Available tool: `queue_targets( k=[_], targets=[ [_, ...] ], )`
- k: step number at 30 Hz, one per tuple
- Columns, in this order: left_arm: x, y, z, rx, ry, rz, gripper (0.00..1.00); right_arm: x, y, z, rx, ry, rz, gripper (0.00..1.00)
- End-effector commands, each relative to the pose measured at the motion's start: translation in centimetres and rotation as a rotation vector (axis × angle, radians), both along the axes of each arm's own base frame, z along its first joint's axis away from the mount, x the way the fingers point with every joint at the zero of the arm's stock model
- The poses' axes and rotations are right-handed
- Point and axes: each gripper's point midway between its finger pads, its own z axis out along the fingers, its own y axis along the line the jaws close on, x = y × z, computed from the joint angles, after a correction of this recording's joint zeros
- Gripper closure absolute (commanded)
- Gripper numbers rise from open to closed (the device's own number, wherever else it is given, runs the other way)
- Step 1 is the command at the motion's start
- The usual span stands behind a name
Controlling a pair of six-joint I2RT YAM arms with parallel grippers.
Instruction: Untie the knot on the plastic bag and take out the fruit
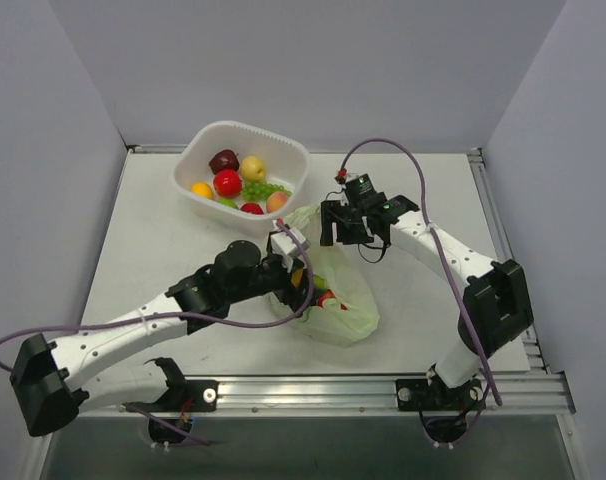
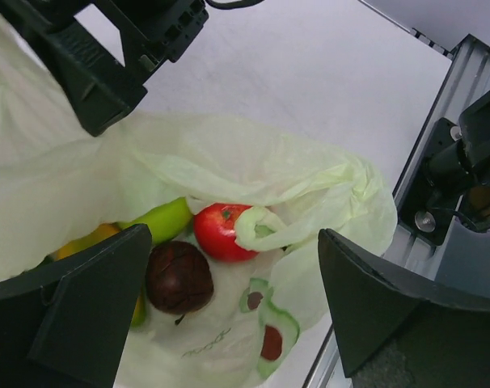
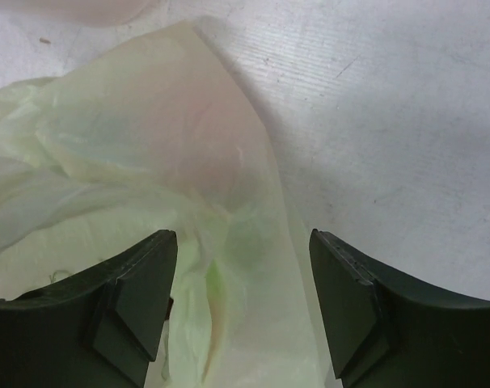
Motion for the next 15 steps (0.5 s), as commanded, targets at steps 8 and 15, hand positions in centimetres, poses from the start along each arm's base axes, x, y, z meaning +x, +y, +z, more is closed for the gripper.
queue_targets(
  k=[8,15],
  targets=[
    [0.3,-4.0,-3.2,0.019,-0.015,0.049,0.18,-5.9,0.6,1.8,0.091,0.028,0.159,0.25],
    [-2.7,-3.0,-9.7,0.104,0.096,0.009,0.22,-5.7,-0.3,-2.2,-0.034,0.079,0.133,0.35]
  ],
)
